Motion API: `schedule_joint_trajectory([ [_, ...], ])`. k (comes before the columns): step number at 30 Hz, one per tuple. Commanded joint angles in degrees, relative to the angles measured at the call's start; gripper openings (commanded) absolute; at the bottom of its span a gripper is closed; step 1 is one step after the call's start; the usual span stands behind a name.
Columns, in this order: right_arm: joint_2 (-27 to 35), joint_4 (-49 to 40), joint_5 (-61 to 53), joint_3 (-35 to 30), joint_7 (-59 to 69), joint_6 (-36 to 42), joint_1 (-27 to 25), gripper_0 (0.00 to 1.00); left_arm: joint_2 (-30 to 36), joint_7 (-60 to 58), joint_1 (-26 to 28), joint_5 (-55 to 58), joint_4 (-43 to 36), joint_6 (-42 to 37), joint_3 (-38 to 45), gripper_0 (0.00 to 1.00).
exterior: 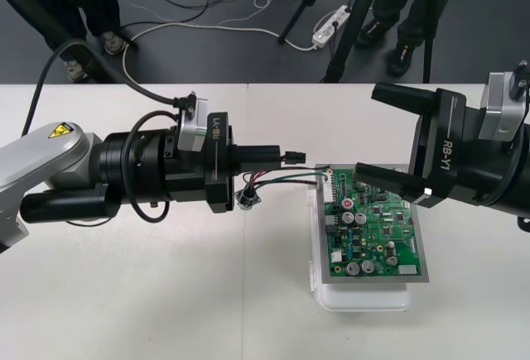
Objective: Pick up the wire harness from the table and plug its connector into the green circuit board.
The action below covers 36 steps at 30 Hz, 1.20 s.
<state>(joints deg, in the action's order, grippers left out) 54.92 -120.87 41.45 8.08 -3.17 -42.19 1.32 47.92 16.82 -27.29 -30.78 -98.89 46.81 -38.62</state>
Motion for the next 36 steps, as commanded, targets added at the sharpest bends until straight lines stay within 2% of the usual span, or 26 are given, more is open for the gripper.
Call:
schedule_joint_trajectory([
  [1, 5.4, 2.7, 0.1, -3.5, 2.8, -4.4, 1.2, 1.00, -0.1, 9.0, 0.5, 2.0, 5.7, 12.0, -0.4, 0.00],
  [7, 6.6, 9.8, 0.1, -6.8, 2.9, -14.8, 1.2, 1.00, -3.0, 14.3, 0.4, 2.4, 15.5, 20.3, -0.4, 0.00],
  [13, 8.1, 14.7, 3.5, -9.9, 3.0, -22.8, 1.2, 1.00, -4.4, 15.7, 0.5, 1.5, 20.4, 23.7, -0.5, 0.00],
  [22, 8.9, 19.8, 14.9, -15.7, 4.6, -34.4, 1.2, 1.00, -6.3, 16.2, 0.5, -2.6, 26.3, 26.2, -0.5, 0.00],
  [28, 9.2, 19.8, 26.8, -17.7, 6.1, -38.1, 1.1, 1.00, -7.6, 16.1, 0.4, -4.6, 26.9, 26.1, -0.5, 0.00],
  [36, 9.2, 18.5, 41.4, -17.7, 7.7, -38.8, 1.1, 1.00, -9.7, 15.9, 0.5, -7.6, 27.3, 23.0, -0.5, 0.00],
])
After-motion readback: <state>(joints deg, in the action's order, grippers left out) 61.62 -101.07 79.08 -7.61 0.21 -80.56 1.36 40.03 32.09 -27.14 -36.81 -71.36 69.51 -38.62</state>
